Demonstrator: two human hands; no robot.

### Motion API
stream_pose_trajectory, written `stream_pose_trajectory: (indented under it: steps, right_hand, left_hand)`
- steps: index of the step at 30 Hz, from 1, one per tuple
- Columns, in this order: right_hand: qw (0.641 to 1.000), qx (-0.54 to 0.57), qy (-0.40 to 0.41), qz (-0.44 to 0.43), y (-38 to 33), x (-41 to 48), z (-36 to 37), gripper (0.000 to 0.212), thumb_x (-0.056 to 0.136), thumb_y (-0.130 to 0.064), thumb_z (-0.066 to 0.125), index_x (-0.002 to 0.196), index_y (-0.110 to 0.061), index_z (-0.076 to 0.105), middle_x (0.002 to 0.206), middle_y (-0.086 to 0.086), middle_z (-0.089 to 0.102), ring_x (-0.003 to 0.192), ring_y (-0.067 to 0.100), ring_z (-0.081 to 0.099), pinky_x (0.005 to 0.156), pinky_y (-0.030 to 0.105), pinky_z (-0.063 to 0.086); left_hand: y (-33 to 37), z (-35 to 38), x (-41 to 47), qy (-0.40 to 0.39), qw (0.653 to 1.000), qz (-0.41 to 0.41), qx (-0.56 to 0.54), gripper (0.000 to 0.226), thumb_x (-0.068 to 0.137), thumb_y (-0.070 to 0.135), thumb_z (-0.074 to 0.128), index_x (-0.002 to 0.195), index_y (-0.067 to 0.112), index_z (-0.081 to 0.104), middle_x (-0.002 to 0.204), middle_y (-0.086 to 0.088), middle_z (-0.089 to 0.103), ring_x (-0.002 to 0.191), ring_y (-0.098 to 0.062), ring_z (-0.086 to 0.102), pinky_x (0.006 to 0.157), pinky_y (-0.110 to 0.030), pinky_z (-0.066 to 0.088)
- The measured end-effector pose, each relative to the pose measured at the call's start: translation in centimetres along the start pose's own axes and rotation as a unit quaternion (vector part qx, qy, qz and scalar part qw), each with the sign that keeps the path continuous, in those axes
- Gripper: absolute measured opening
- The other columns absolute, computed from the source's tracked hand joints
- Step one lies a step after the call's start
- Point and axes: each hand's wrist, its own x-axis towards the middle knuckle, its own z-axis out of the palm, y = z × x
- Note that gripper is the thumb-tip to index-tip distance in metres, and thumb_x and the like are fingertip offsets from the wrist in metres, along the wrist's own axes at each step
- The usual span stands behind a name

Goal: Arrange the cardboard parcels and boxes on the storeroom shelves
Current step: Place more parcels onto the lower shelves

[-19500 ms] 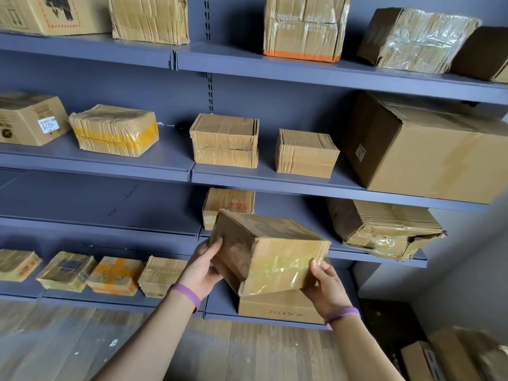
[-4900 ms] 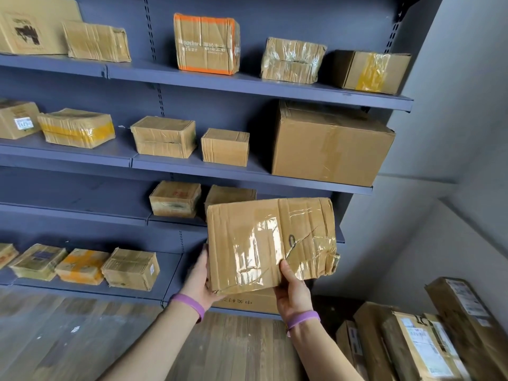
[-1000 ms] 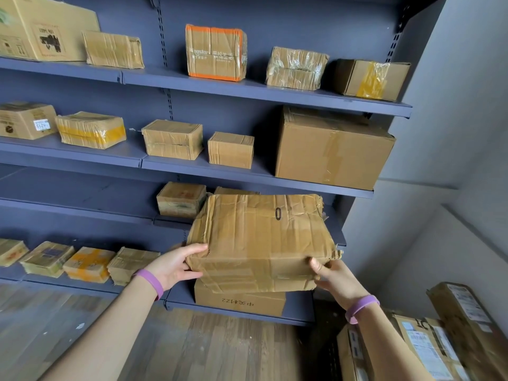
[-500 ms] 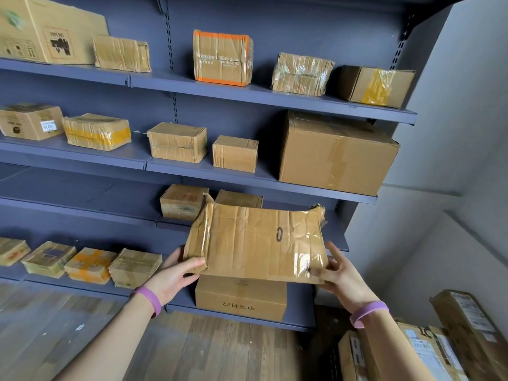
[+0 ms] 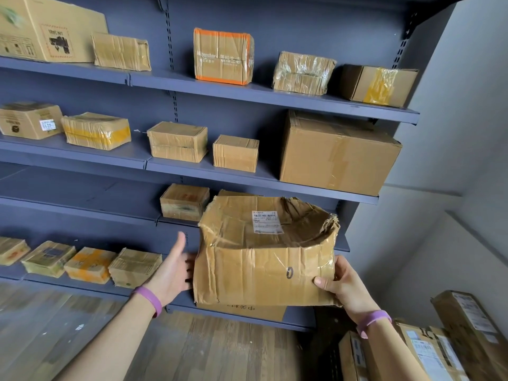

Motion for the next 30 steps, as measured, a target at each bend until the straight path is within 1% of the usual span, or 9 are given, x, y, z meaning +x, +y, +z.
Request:
stream_pose_trajectory:
  steps: [2, 7, 10, 14, 18, 22, 24, 27, 30]
  right_hand:
    - [1.000, -0.012, 0.007, -0.007, 0.8, 0.0, -0.2, 0.097, 0.031, -0.042, 0.098, 0.107, 0.000, 0.053, 0.093, 0.005, 0.071, 0.083, 0.017, 0.070, 0.067, 0.028, 0.056]
    - [1.000, -0.026, 0.002, -0.009, 2.9, 0.2, -0.2, 0.088, 0.033, -0.029, 0.094, 0.102, 0.005, 0.052, 0.087, 0.008, 0.069, 0.080, 0.019, 0.066, 0.065, 0.031, 0.055]
    - [0.998, -0.062, -0.001, -0.011, 3.7, 0.1, -0.5, 0.082, 0.037, -0.028, 0.094, 0.103, 0.003, 0.057, 0.091, 0.008, 0.071, 0.087, 0.027, 0.067, 0.072, 0.033, 0.057]
    - [0.996, -0.087, 0.014, -0.030, 3.5, 0.0, -0.9, 0.067, 0.043, -0.019, 0.092, 0.105, -0.006, 0.068, 0.111, 0.022, 0.065, 0.099, 0.029, 0.067, 0.079, 0.026, 0.055]
    - [0.993, -0.110, -0.004, -0.044, 2.1, 0.3, -0.9, 0.054, 0.062, 0.007, 0.075, 0.109, -0.018, 0.071, 0.113, 0.005, 0.071, 0.110, 0.021, 0.063, 0.093, 0.030, 0.052]
    - [0.993, -0.111, 0.026, -0.039, 0.1, 0.2, 0.1, 0.066, 0.074, 0.032, 0.040, 0.109, -0.015, 0.071, 0.100, -0.010, 0.075, 0.108, 0.011, 0.064, 0.081, 0.011, 0.047]
    - [0.991, -0.066, 0.114, -0.028, -0.7, 0.6, 0.4, 0.054, 0.087, 0.024, 0.038, 0.104, -0.016, 0.071, 0.102, -0.005, 0.072, 0.110, 0.019, 0.061, 0.082, 0.012, 0.045]
    - [0.980, 0.045, 0.192, -0.002, -3.2, 1.2, 0.6, 0.023, 0.105, -0.018, 0.045, 0.112, -0.015, 0.067, 0.114, 0.007, 0.070, 0.104, 0.021, 0.065, 0.089, 0.029, 0.048]
    - [0.992, -0.003, 0.109, 0.058, -5.6, 2.1, -0.3, 0.050, 0.100, -0.055, 0.040, 0.131, -0.019, 0.056, 0.125, 0.003, 0.062, 0.111, 0.024, 0.060, 0.100, 0.039, 0.043]
  left_hand:
    - [0.7, 0.5, 0.3, 0.028, 0.999, -0.019, -0.029, 0.103, 0.062, 0.092, 0.033, 0.132, 0.018, 0.054, 0.131, -0.013, 0.063, 0.124, -0.034, 0.056, 0.103, -0.056, 0.043]
    - [1.8, 1.3, 0.3, 0.010, 0.997, -0.055, 0.054, 0.073, 0.075, 0.088, 0.038, 0.120, 0.035, 0.059, 0.118, -0.003, 0.068, 0.117, -0.030, 0.058, 0.096, -0.054, 0.044]
    - [1.8, 0.8, 0.3, 0.020, 0.996, -0.043, 0.069, 0.043, 0.096, 0.051, 0.052, 0.127, 0.022, 0.060, 0.114, -0.009, 0.073, 0.110, -0.031, 0.065, 0.090, -0.050, 0.051]
    - [1.1, 0.7, -0.1, 0.031, 0.997, -0.021, 0.068, 0.022, 0.100, 0.015, 0.046, 0.113, 0.008, 0.063, 0.078, -0.006, 0.075, 0.071, -0.021, 0.069, 0.070, -0.039, 0.052]
    - [0.5, 0.3, 0.3, 0.053, 0.995, -0.007, 0.081, 0.031, 0.096, -0.002, 0.045, 0.121, -0.002, 0.063, 0.095, -0.014, 0.072, 0.086, -0.029, 0.066, 0.062, -0.037, 0.056]
    - [0.3, 0.9, 0.4, 0.109, 0.991, 0.010, 0.071, 0.023, 0.094, -0.007, 0.044, 0.112, -0.002, 0.058, 0.088, -0.015, 0.062, 0.077, -0.027, 0.059, 0.060, -0.032, 0.046]
    - [0.0, 0.9, 0.7, 0.119, 0.990, 0.017, 0.073, 0.025, 0.094, -0.007, 0.045, 0.115, -0.003, 0.058, 0.086, -0.013, 0.060, 0.075, -0.025, 0.056, 0.060, -0.030, 0.043]
    - [-0.9, 0.7, 1.2, 0.122, 0.988, 0.024, 0.088, 0.030, 0.094, -0.005, 0.047, 0.121, -0.004, 0.058, 0.093, -0.013, 0.063, 0.081, -0.025, 0.058, 0.063, -0.030, 0.045]
    - [-1.4, 1.3, 0.9, 0.108, 0.988, 0.026, 0.111, 0.028, 0.096, -0.004, 0.047, 0.119, 0.003, 0.061, 0.097, -0.006, 0.067, 0.085, -0.019, 0.060, 0.066, -0.029, 0.046]
